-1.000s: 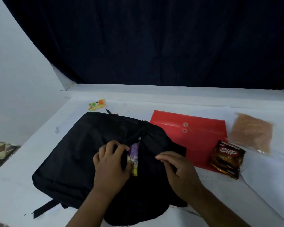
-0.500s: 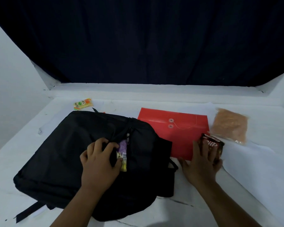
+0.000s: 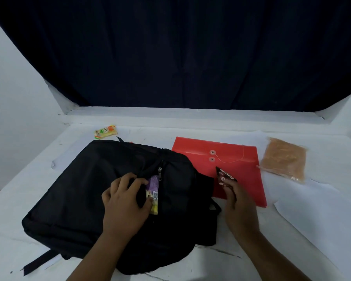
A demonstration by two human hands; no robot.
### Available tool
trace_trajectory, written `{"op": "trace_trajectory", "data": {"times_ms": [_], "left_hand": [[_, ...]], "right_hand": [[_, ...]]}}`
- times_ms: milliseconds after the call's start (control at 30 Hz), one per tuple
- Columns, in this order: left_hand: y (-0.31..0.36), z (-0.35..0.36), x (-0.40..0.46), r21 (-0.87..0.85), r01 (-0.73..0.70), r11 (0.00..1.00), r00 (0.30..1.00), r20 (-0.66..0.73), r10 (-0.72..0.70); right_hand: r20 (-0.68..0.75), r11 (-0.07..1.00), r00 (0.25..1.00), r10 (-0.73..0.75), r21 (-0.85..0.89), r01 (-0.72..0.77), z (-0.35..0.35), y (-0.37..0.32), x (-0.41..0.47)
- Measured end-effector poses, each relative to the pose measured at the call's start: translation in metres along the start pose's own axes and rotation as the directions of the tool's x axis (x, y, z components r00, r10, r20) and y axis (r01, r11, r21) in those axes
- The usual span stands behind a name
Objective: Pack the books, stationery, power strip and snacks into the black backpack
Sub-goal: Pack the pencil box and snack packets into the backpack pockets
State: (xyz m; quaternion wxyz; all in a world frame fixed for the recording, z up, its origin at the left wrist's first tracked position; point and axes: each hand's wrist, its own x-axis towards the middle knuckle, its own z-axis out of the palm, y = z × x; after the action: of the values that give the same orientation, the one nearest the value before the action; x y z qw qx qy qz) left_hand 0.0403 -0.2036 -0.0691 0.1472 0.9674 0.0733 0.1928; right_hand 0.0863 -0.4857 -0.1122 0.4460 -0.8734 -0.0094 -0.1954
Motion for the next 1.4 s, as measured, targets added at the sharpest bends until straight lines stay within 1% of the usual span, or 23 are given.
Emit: {"op": "trace_trajectory", "data": {"times_ms": [33, 133, 233, 300, 367, 400, 467, 533, 600, 633, 700, 767, 800, 833, 867, 933, 1000, 1067, 1133, 1267, 1333, 1367, 1400], "left_hand": [[0.001, -0.001, 0.0, -0.009, 0.003, 1.0, 1.0, -0.006, -0.003], [0.003, -0.004, -0.001, -0.029, 0.011, 1.0, 1.0, -0.02, -0.012], [0.002, -0.006, -0.003, -0.076, 0.015, 0.997, 0.999, -0.035, -0.018], [0.002, -0.007, -0.004, -0.138, 0.023, 0.99, 0.998, -0.053, -0.031], [0.002, -0.01, -0.004, -0.235, 0.006, 0.972, 0.995, -0.099, -0.03], [0.002, -0.013, -0.004, -0.292, 0.007, 0.956, 0.992, -0.12, -0.044], [0.004, -0.021, -0.004, -0.372, 0.067, 0.926, 0.984, -0.131, -0.123], [0.005, -0.029, -0.003, -0.347, 0.095, 0.933, 0.971, -0.175, -0.163], [0.006, -0.04, -0.004, -0.234, 0.082, 0.969, 0.962, -0.236, -0.138], [0.007, -0.045, -0.003, -0.218, 0.084, 0.972, 0.959, -0.246, -0.138], [0.008, -0.056, 0.0, -0.29, 0.076, 0.954, 0.959, -0.242, -0.15], [0.009, -0.066, 0.004, -0.32, 0.059, 0.945, 0.962, -0.236, -0.14], [0.01, -0.07, 0.005, -0.311, 0.053, 0.949, 0.966, -0.225, -0.127], [0.011, -0.074, 0.007, -0.304, 0.054, 0.951, 0.971, -0.205, -0.121], [0.013, -0.077, 0.008, -0.302, 0.067, 0.951, 0.976, -0.176, -0.125], [0.015, -0.081, 0.007, -0.303, 0.097, 0.948, 0.982, -0.126, -0.14], [0.016, -0.082, 0.006, -0.323, 0.123, 0.938, 0.982, -0.1, -0.163], [0.018, -0.083, 0.005, -0.362, 0.147, 0.92, 0.979, -0.081, -0.188], [0.02, -0.085, 0.004, -0.392, 0.168, 0.905, 0.976, -0.062, -0.208], [0.024, -0.09, 0.003, -0.452, 0.213, 0.866, 0.969, -0.02, -0.248], [0.025, -0.091, 0.002, -0.49, 0.232, 0.84, 0.963, -0.004, -0.268], [0.025, -0.092, 0.0, -0.506, 0.238, 0.829, 0.961, 0.001, -0.276], [0.025, -0.092, -0.001, -0.519, 0.241, 0.82, 0.96, 0.002, -0.28]], "right_hand": [[-0.032, 0.997, 0.999, 0.026, 0.073, -0.023, -0.005, -0.008, 0.003], [-0.151, 0.984, 0.986, 0.07, 0.172, -0.044, -0.018, -0.035, 0.013], [-0.143, 0.921, 0.984, 0.11, 0.388, -0.046, -0.025, -0.063, 0.014], [-0.022, 0.829, 0.99, 0.142, 0.548, -0.107, -0.025, -0.081, 0.012], [0.182, 0.783, 0.974, 0.134, 0.583, -0.217, -0.018, -0.094, 0.009], [0.303, 0.802, 0.945, 0.124, 0.531, -0.275, -0.013, -0.098, 0.007], [0.522, 0.855, 0.843, 0.131, 0.371, -0.363, 0.002, -0.101, 0.001], [0.643, 0.838, 0.747, 0.17, 0.305, -0.453, 0.017, -0.099, -0.005], [0.677, 0.724, 0.706, 0.207, 0.379, -0.576, 0.028, -0.1, -0.006], [0.662, 0.661, 0.715, 0.227, 0.435, -0.612, 0.033, -0.101, -0.004], [0.6, 0.522, 0.746, 0.289, 0.554, -0.648, 0.04, -0.109, -0.001], [0.572, 0.384, 0.74, 0.354, 0.633, -0.673, 0.047, -0.116, -0.001], [0.577, 0.378, 0.738, 0.351, 0.634, -0.675, 0.05, -0.118, -0.003], [0.585, 0.438, 0.743, 0.324, 0.604, -0.666, 0.052, -0.119, -0.007], [0.597, 0.56, 0.755, 0.269, 0.541, -0.627, 0.054, -0.12, -0.011], [0.633, 0.803, 0.766, 0.116, 0.394, -0.447, 0.054, -0.12, -0.018], [0.63, 0.917, 0.777, -0.017, 0.318, -0.238, 0.054, -0.122, -0.021], [0.598, 0.953, 0.797, -0.088, 0.284, -0.107, 0.056, -0.126, -0.019], [0.567, 0.966, 0.817, -0.107, 0.255, -0.051, 0.06, -0.129, -0.017], [0.57, 0.983, 0.821, -0.026, 0.166, -0.084, 0.069, -0.135, -0.006], [0.583, 0.988, 0.812, -0.026, 0.138, -0.068, 0.074, -0.139, -0.003], [0.587, 0.986, 0.809, -0.017, 0.145, -0.084, 0.076, -0.142, -0.003], [0.597, 0.967, 0.802, 0.014, 0.197, -0.163, 0.078, -0.147, -0.004]]}}
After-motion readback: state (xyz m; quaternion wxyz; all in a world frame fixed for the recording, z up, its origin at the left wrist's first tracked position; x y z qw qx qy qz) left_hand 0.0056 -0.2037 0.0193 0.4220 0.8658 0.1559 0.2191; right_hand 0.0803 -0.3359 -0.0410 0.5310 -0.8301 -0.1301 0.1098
